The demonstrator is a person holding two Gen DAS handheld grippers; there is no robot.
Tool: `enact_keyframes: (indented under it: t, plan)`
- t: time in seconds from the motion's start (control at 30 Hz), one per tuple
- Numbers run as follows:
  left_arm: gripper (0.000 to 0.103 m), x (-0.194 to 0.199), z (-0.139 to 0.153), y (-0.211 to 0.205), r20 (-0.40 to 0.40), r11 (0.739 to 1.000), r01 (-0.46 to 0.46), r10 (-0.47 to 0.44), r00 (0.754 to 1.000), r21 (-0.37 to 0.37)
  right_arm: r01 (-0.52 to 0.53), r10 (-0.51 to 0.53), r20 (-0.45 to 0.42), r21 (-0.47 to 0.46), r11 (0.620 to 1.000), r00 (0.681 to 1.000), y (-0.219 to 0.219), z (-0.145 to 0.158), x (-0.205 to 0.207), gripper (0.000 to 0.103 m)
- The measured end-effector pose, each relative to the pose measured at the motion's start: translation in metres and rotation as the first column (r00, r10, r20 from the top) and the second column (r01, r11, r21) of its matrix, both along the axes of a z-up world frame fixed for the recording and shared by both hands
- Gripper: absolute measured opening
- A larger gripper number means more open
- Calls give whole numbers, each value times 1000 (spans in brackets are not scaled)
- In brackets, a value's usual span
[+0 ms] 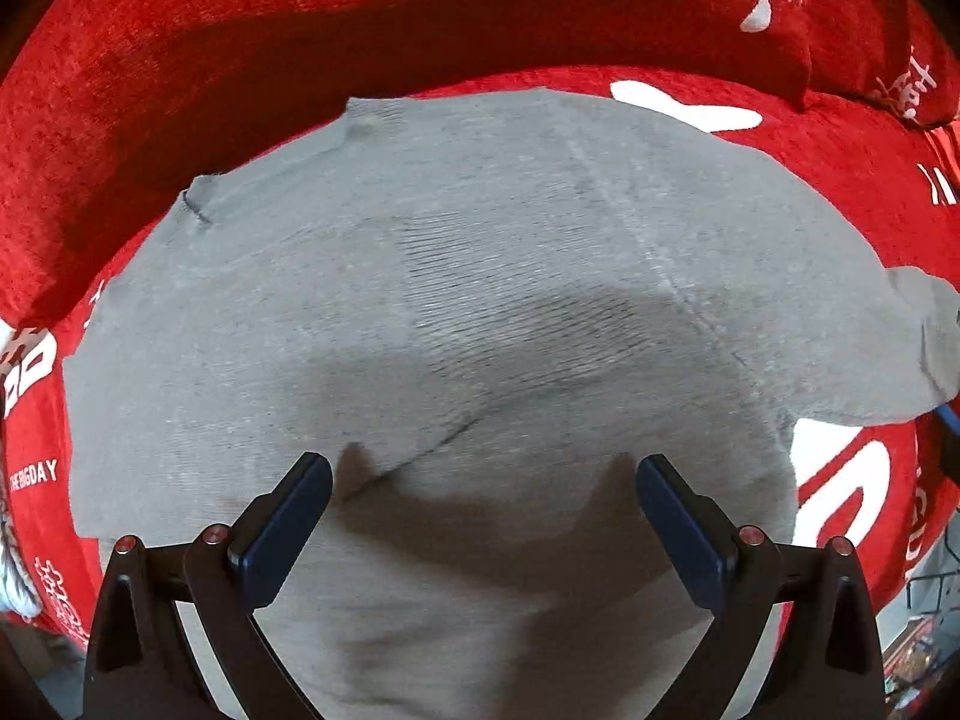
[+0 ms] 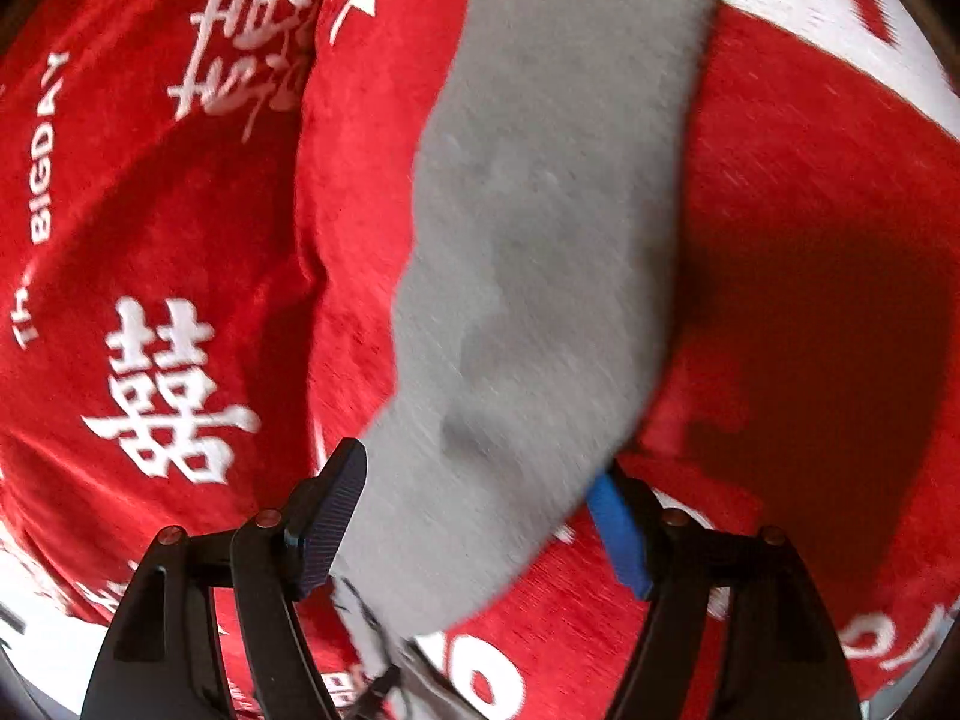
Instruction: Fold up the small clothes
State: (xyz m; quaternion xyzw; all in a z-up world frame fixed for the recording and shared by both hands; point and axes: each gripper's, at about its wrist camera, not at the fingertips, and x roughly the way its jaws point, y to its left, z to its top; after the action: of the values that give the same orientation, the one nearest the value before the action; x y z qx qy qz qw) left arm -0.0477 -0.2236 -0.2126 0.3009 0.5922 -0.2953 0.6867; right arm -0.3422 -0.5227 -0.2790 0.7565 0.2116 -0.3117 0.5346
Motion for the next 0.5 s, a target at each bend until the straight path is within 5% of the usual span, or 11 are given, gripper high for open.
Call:
enact_keyframes:
  t: [0.23, 0.37, 0.5]
  plan:
    - [102, -10, 4, -5, 14, 999, -34, 34, 999, 4, 37, -39, 94, 21, 999, 995, -17, 1, 9, 75]
    - [102, -10, 7, 2, 22, 999, -52, 52, 998, -6, 0, -7, 137, 48, 999, 991, -18, 0, 20, 15]
    - [102, -3, 11, 26, 36, 997, -70, 71, 997, -12, -17, 11, 181, 30, 999, 983, -16, 7, 32, 12]
